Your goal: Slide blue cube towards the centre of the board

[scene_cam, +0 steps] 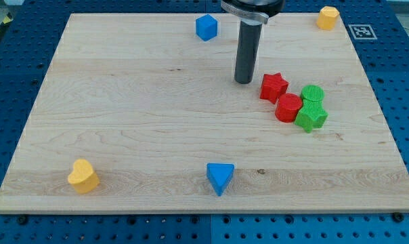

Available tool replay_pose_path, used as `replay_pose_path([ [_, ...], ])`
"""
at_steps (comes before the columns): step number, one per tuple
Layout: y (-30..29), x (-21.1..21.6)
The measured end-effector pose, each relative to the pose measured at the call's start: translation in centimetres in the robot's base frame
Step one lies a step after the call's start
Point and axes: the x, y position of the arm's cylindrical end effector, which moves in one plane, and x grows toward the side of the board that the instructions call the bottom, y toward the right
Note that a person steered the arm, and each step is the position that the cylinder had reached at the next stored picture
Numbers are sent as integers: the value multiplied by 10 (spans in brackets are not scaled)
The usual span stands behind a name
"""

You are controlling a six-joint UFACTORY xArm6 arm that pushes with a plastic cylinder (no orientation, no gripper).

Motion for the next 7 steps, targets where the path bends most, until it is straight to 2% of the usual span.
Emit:
replay_pose_path([
  [4, 48, 18],
  [6, 44, -20],
  [7, 44, -20],
])
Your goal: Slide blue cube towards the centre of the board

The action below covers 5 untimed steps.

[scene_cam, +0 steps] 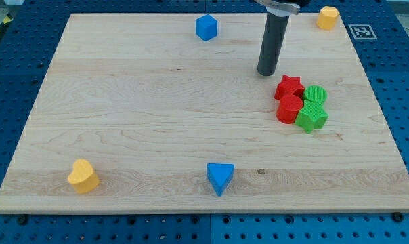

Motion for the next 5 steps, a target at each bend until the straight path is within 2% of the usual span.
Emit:
replay_pose_path([
  [5, -18, -30],
])
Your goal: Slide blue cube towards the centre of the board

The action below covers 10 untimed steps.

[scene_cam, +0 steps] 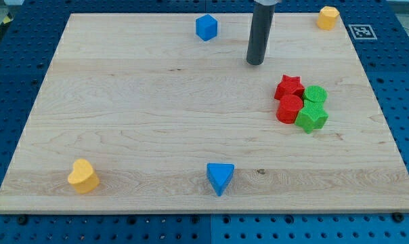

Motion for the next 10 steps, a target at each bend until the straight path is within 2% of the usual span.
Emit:
replay_pose_path([
  [1, 0, -22],
  [3, -3, -94],
  [4, -39, -128],
  [5, -86, -142],
  [6, -105, -121],
  [7, -101, -101],
  [8, -100, -97],
  [9, -70, -100],
  [10, -60, -83],
])
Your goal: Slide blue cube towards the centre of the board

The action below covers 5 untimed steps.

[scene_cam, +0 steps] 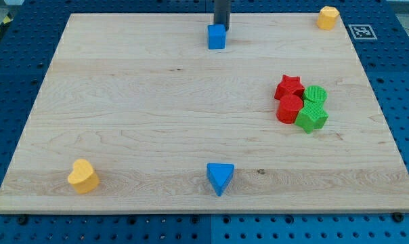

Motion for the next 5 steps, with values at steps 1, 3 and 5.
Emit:
replay_pose_path([
  [1, 0, 32],
  [3, -2, 34],
  [5, -33, 64],
])
